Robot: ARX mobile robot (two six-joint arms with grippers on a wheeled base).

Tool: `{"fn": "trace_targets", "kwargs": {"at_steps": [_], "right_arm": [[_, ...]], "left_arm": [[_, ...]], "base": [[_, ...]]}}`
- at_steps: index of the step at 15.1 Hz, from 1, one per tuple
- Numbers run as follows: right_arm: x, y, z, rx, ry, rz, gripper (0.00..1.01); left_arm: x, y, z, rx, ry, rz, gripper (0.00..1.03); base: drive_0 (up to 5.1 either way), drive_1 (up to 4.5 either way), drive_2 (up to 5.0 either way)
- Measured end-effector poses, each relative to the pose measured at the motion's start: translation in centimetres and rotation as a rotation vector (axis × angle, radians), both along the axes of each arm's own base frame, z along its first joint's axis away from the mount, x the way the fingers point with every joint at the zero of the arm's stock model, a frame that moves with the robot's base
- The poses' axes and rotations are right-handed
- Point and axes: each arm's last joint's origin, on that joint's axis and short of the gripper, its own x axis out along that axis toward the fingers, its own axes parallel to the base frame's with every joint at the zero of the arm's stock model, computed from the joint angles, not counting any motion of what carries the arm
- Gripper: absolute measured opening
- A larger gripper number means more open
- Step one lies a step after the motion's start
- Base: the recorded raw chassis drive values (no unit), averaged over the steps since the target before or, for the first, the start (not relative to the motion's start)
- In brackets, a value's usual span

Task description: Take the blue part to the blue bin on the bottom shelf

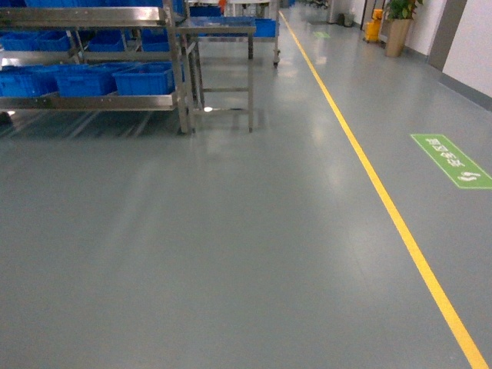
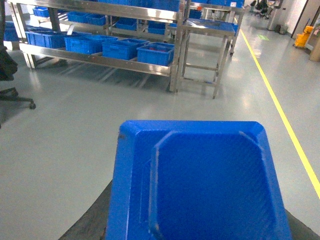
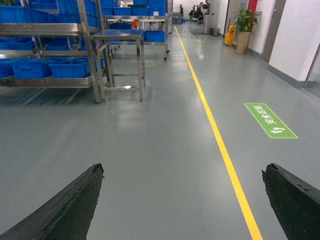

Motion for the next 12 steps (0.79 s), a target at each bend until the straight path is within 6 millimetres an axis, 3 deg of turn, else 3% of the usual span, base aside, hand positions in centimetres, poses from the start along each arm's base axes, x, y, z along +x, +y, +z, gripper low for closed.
{"fn": "trace_targets", "kwargs": {"at_steps": [4, 12], "right_arm": [[0.0, 0.0, 0.0, 0.0, 0.0, 0.0, 0.98], [0.0, 0.0, -0.03, 0.0, 0.003, 0.0, 0.98]], "left_arm": [[0.01, 0.0, -0.01, 0.0, 0.001, 0.0, 0.43], [0.02, -0.01, -0.01, 0.001, 0.002, 0.002, 0.43]], "base": [[-1.5, -1.46, -1.5], [-0.1, 4.15, -4.4]]}}
